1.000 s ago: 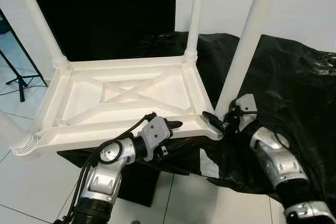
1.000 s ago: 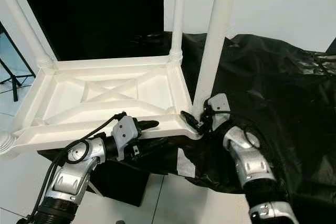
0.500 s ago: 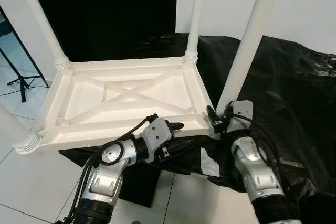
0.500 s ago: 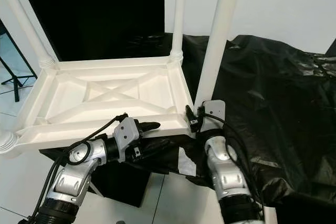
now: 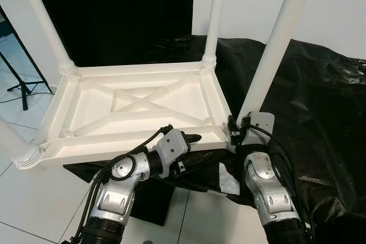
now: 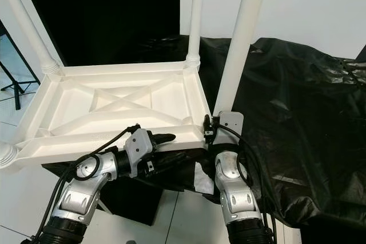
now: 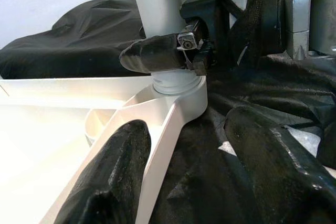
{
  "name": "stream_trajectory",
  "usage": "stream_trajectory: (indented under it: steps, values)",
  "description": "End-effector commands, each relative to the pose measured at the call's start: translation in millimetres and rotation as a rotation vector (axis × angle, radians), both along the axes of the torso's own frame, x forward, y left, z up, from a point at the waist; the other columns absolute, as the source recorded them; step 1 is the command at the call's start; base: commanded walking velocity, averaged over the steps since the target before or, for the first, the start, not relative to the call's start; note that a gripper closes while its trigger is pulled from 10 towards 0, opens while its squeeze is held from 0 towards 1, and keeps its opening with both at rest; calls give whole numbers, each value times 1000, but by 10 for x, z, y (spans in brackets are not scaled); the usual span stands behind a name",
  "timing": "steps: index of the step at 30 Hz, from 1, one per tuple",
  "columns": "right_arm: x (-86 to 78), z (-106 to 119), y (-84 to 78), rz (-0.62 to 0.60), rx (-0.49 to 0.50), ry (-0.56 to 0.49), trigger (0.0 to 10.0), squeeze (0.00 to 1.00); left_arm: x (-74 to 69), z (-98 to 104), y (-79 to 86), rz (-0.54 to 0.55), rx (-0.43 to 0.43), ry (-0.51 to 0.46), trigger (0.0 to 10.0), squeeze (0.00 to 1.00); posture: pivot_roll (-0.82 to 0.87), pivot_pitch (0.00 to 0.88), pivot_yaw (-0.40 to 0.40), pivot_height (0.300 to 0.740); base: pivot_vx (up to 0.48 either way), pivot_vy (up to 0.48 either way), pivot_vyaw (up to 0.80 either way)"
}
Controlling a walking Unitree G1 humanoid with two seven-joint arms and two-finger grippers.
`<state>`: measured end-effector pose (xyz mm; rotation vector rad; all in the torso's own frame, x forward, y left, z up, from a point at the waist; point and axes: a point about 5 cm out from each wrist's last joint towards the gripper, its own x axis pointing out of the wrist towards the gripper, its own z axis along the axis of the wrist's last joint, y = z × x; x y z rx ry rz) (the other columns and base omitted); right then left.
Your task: Building children table
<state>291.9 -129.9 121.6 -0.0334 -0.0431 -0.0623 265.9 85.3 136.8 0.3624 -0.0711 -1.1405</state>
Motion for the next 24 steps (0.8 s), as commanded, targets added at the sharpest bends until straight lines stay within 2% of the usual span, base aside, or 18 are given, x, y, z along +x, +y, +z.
stream_trajectory:
  steps: [1,2,5,7,8,10,11,13,16,17,19,20,22,23,24]
  values:
    - [-40,-144,-107,-52,-20,74,10000,141,39,6,2,101,-27,-19,10000,0,-19,0,-37,740,0,0,0]
    - [-44,-121,-117,-13,-25,60,10000,1000,41,9,-2,103,-29,-20,10000,0,-21,0,-35,740,0,0,0]
    - [-45,-114,-122,2,-25,56,10000,1000,40,9,-3,103,-29,-20,10000,0,-21,0,-35,740,0,0,0]
    - [-58,-87,-138,78,-19,34,10000,1000,42,13,7,105,-29,-21,10000,0,-23,0,-29,740,0,0,0]
    - [-58,-87,-138,78,-19,34,10000,1000,42,13,7,105,-29,-21,10000,0,-23,0,-29,740,0,0,0]
    - [-82,-43,-185,198,-26,6,10000,1000,49,21,25,108,-28,-22,10000,0,-24,0,-29,740,0,0,0]
    - [-82,-43,-185,198,-26,6,10000,1000,49,21,25,108,-28,-22,10000,0,-24,0,-29,740,0,0,0]
    - [-85,-12,-246,295,-30,-2,10000,1000,51,25,35,109,-28,-23,10000,0,-25,0,-28,740,0,0,0]
    - [-75,10,-266,346,-43,-10,10000,1000,55,26,38,110,-28,-23,10000,0,-28,0,-25,740,0,0,0]
    - [-58,26,-271,418,-49,-3,10000,1000,55,26,38,109,-29,-23,10000,0,-29,0,-24,740,0,0,0]
    - [-58,26,-271,418,-49,-3,10000,1000,55,26,38,109,-29,-23,10000,0,-29,0,-24,740,0,0,0]
    - [-27,49,-274,484,-64,-1,10000,949,59,25,37,109,-29,-23,10000,0,-30,0,-21,740,0,0,0]
    - [-27,49,-274,484,-64,-1,10000,949,59,25,37,109,-29,-23,10000,0,-30,0,-21,740,0,0,0]
    - [38,84,-265,574,-93,4,10000,0,66,32,34,107,-29,-24,10000,0,-29,0,-21,740,0,0,0]
    - [100,114,-251,641,-121,9,10000,0,76,40,34,106,-29,-27,10000,0,-26,0,-21,740,0,0,0]
